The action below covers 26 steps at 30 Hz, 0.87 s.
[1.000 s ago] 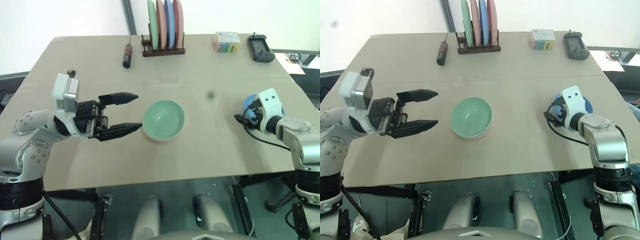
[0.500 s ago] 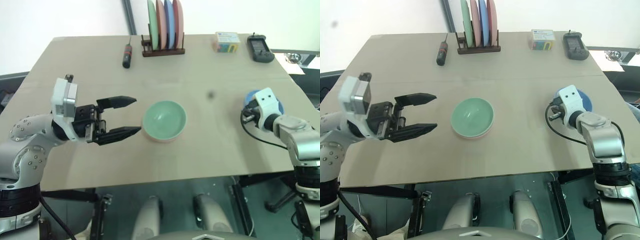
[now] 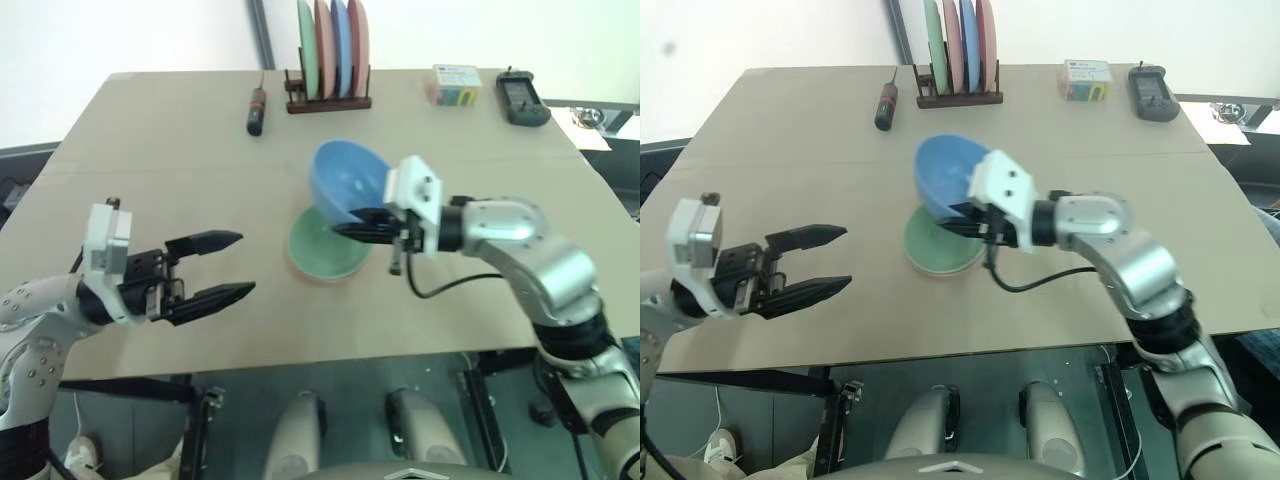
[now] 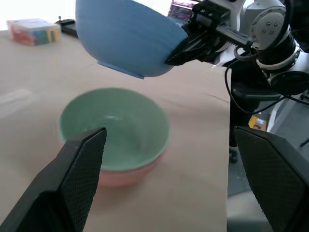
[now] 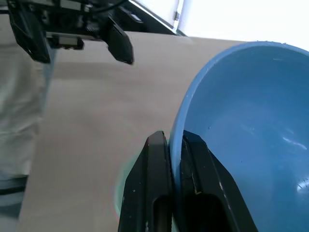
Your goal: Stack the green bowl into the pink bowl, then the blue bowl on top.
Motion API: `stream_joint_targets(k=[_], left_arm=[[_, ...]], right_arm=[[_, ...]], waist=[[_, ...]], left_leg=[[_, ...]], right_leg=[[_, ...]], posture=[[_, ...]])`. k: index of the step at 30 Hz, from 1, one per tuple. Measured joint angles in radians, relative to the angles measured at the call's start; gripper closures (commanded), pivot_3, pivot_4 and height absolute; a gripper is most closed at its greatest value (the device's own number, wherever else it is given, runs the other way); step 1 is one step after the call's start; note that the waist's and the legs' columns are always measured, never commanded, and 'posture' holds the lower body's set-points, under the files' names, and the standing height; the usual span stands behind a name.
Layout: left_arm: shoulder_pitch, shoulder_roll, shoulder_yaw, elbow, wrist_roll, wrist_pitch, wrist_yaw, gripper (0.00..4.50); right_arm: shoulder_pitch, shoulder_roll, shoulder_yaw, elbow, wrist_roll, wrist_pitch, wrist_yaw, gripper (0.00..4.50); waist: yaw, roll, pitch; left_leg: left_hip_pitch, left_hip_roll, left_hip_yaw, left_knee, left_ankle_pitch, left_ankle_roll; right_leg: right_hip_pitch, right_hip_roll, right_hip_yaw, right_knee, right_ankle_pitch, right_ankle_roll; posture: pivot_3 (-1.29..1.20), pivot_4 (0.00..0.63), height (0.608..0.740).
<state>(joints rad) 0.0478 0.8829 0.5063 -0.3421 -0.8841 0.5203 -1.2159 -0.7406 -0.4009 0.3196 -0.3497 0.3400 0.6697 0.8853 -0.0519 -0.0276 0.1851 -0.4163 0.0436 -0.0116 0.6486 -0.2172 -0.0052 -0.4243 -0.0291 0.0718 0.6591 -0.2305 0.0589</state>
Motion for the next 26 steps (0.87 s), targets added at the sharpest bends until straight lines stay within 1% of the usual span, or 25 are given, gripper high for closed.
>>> stream_joint_targets(k=[2, 4, 6, 7, 8, 10, 11, 12, 13, 14, 16, 17, 18, 19, 20, 21, 22, 24, 26], left_arm=[[0.013, 0.006, 0.013, -0.006, 0.000, 0.000, 0.003, 0.00], [0.028, 0.006, 0.036, -0.017, -0.001, 0.001, 0.015, 0.00], [0.046, 0.006, 0.049, -0.044, -0.002, 0.004, 0.034, 0.00], [0.061, 0.004, 0.056, -0.064, 0.000, 0.004, 0.047, 0.00], [0.079, 0.002, 0.063, -0.083, 0.001, 0.004, 0.060, 0.00], [0.104, 0.003, 0.072, -0.114, 0.002, 0.008, 0.074, 0.00], [0.117, 0.004, 0.073, -0.124, 0.008, 0.009, 0.078, 0.00], [0.117, 0.004, 0.073, -0.124, 0.012, 0.010, 0.080, 0.00], [0.116, 0.001, 0.071, -0.125, 0.038, 0.003, 0.098, 0.00], [0.118, 0.000, 0.071, -0.124, 0.040, 0.002, 0.104, 0.00], [0.108, -0.006, 0.064, -0.118, 0.068, 0.001, 0.145, 0.00], [0.108, -0.007, 0.064, -0.116, 0.073, 0.001, 0.152, 0.00], [0.105, -0.007, 0.054, -0.112, 0.098, -0.003, 0.168, 0.00], [0.110, -0.007, 0.049, -0.110, 0.138, -0.019, 0.188, 0.00], [0.143, -0.008, 0.057, -0.080, 0.175, -0.026, 0.205, 0.00], [0.152, -0.010, 0.060, -0.070, 0.179, -0.026, 0.208, 0.00], [0.157, -0.011, 0.065, -0.054, 0.186, -0.027, 0.203, 0.00], [0.176, -0.003, 0.087, -0.035, 0.191, -0.043, 0.171, 0.00], [0.194, 0.013, 0.112, -0.002, 0.199, -0.054, 0.139, 0.00]], right_arm=[[-0.012, 0.007, 0.050, 0.058, -0.026, -0.031, 0.019, 4.46], [-0.014, 0.013, 0.085, 0.128, -0.055, -0.054, 0.031, 3.77], [-0.014, 0.010, 0.110, 0.175, -0.083, -0.072, 0.046, 3.27], [-0.013, 0.008, 0.113, 0.178, -0.084, -0.071, 0.051, 2.59], [-0.013, 0.006, 0.112, 0.176, -0.082, -0.068, 0.059, 2.21], [-0.009, 0.001, 0.098, 0.158, -0.056, -0.047, 0.072, 1.18], [-0.008, -0.004, 0.090, 0.142, -0.042, -0.038, 0.077, 0.77], [-0.007, -0.007, 0.086, 0.136, -0.038, -0.034, 0.079, 0.64], [0.010, -0.017, 0.045, 0.091, 0.000, -0.005, 0.078, 0.33], [0.015, -0.026, 0.032, 0.077, 0.010, 0.001, 0.079, 0.13], [0.046, -0.053, -0.058, 0.012, 0.074, 0.042, 0.067, 0.13], [0.053, -0.058, -0.079, -0.001, 0.085, 0.048, 0.064, 0.13], [0.076, -0.089, -0.129, -0.035, 0.118, 0.068, 0.066, 0.13], [0.138, -0.186, -0.211, -0.091, 0.171, 0.097, 0.091, 0.13], [0.217, -0.307, -0.335, -0.105, 0.204, 0.140, 0.114, 0.13], [0.230, -0.327, -0.363, -0.102, 0.207, 0.150, 0.116, 0.13], [0.282, -0.382, -0.422, -0.111, 0.220, 0.148, 0.134, 0.13], [0.379, -0.464, -0.486, -0.113, 0.227, 0.141, 0.171, 0.13], [0.446, -0.505, -0.536, -0.103, 0.228, 0.134, 0.191, 0.13]], waist=[[0.009, 0.000, 0.000], [0.012, 0.000, 0.000], [0.011, 0.000, 0.000], [0.010, 0.000, 0.000], [0.010, 0.000, 0.000], [0.010, 0.000, 0.000], [0.010, 0.000, 0.000], [0.010, 0.000, 0.000], [0.012, 0.000, 0.000], [0.013, 0.000, 0.000], [0.015, 0.000, 0.000], [0.015, 0.000, 0.000], [0.017, 0.000, 0.000], [0.026, 0.000, 0.000], [0.032, 0.000, 0.000], [0.032, 0.000, 0.000], [0.031, 0.000, 0.000], [0.027, -0.001, 0.000], [0.021, -0.001, 0.000]], left_leg=[[0.000, -0.001, 0.000, 0.000, 0.000, 0.000], [0.000, -0.001, 0.001, 0.000, 0.000, 0.000], [-0.001, -0.002, 0.001, -0.001, 0.000, 0.000], [-0.001, -0.002, 0.001, -0.001, 0.000, 0.000], [-0.001, -0.002, 0.001, -0.001, 0.000, 0.000], [-0.001, -0.001, 0.001, -0.001, 0.000, 0.000], [0.000, -0.001, 0.001, -0.002, 0.000, 0.000], [0.000, -0.001, 0.001, -0.002, 0.000, 0.000], [0.000, -0.001, 0.000, -0.001, 0.000, 0.000], [0.000, -0.001, 0.001, -0.001, 0.000, 0.000], [0.000, -0.002, 0.001, -0.001, 0.000, 0.000], [0.000, -0.002, 0.001, -0.001, 0.000, 0.000], [-0.001, -0.002, 0.000, -0.001, 0.000, 0.000], [-0.002, -0.004, -0.001, -0.001, 0.000, 0.000], [-0.001, -0.004, 0.002, -0.002, 0.000, 0.000], [-0.002, -0.004, 0.002, -0.002, 0.000, 0.000], [-0.002, -0.003, 0.002, -0.002, 0.000, 0.000], [-0.001, -0.003, 0.002, -0.003, 0.000, 0.000], [0.000, -0.002, 0.002, -0.003, 0.000, 0.000]], right_leg=[[0.000, -0.001, 0.000, 0.000, 0.000, 0.000], [0.000, -0.002, 0.000, -0.001, 0.000, 0.000], [0.000, -0.002, 0.000, -0.001, 0.000, 0.000], [-0.001, -0.002, 0.000, -0.001, 0.000, 0.000], [-0.001, -0.002, 0.000, -0.001, 0.000, 0.000], [-0.001, -0.002, 0.000, -0.001, 0.000, 0.000], [-0.001, -0.002, 0.000, 0.000, 0.000, 0.000], [-0.001, -0.002, 0.000, 0.000, 0.000, 0.000], [-0.001, -0.001, 0.000, 0.000, 0.000, 0.000], [-0.001, -0.001, 0.000, 0.000, 0.000, 0.000], [0.000, -0.002, 0.000, 0.000, 0.000, 0.000], [0.000, -0.002, 0.000, 0.000, 0.000, 0.000], [0.000, -0.002, 0.000, -0.001, 0.000, 0.000], [0.000, -0.003, -0.001, -0.002, 0.000, 0.000], [0.000, -0.005, 0.000, -0.005, 0.000, 0.000], [0.000, -0.005, 0.000, -0.005, 0.000, 0.000], [0.000, -0.004, 0.000, -0.005, 0.000, 0.000], [0.000, -0.003, 0.000, -0.004, -0.001, 0.001], [0.000, -0.003, 0.000, -0.004, -0.002, 0.004]], posture=[[0.00, 0.150, 0.740], [0.00, 0.150, 0.740], [0.00, 0.150, 0.740], [0.00, 0.150, 0.740], [0.00, 0.150, 0.740], [0.00, 0.150, 0.740], [0.00, 0.150, 0.740], [0.00, 0.150, 0.740], [0.00, 0.150, 0.740], [0.00, 0.150, 0.740], [0.00, 0.150, 0.740], [0.00, 0.150, 0.740], [0.00, 0.150, 0.740], [0.00, 0.150, 0.740], [0.00, 0.150, 0.740], [0.00, 0.150, 0.740], [0.00, 0.150, 0.740], [0.00, 0.150, 0.740], [0.00, 0.150, 0.740]])
